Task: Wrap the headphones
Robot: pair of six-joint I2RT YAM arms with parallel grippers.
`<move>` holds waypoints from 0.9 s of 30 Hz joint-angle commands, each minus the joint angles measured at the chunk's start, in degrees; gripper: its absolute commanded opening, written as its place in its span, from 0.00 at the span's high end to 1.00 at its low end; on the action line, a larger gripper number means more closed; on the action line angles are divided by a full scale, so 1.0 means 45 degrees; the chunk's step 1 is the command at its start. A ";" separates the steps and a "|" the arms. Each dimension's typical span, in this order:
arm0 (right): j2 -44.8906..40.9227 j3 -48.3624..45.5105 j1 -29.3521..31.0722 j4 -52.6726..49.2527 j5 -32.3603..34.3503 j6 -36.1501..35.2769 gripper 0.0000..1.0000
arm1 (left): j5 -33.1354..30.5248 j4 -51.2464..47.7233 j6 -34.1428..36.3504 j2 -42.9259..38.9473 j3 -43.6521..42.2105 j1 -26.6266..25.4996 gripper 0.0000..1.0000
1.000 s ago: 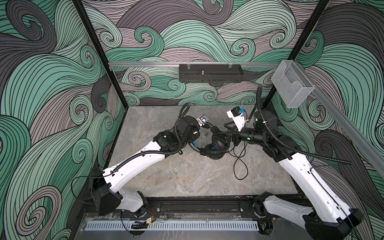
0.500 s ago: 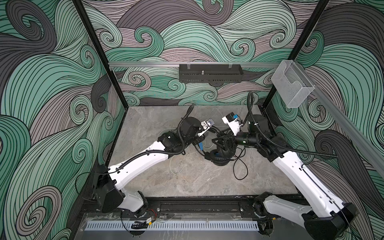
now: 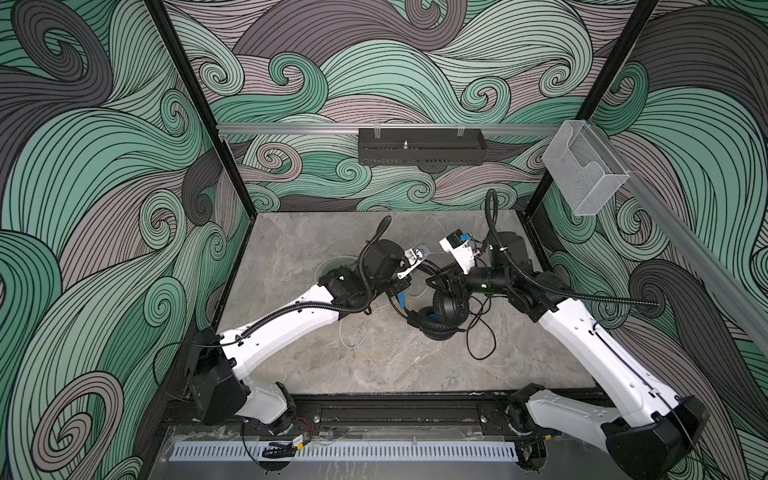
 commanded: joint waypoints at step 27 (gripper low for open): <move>0.1731 -0.3231 0.6059 0.1022 1.4332 -0.3717 0.91 | 0.2158 -0.1171 -0.8481 -0.5025 -0.3466 0.2931 0.17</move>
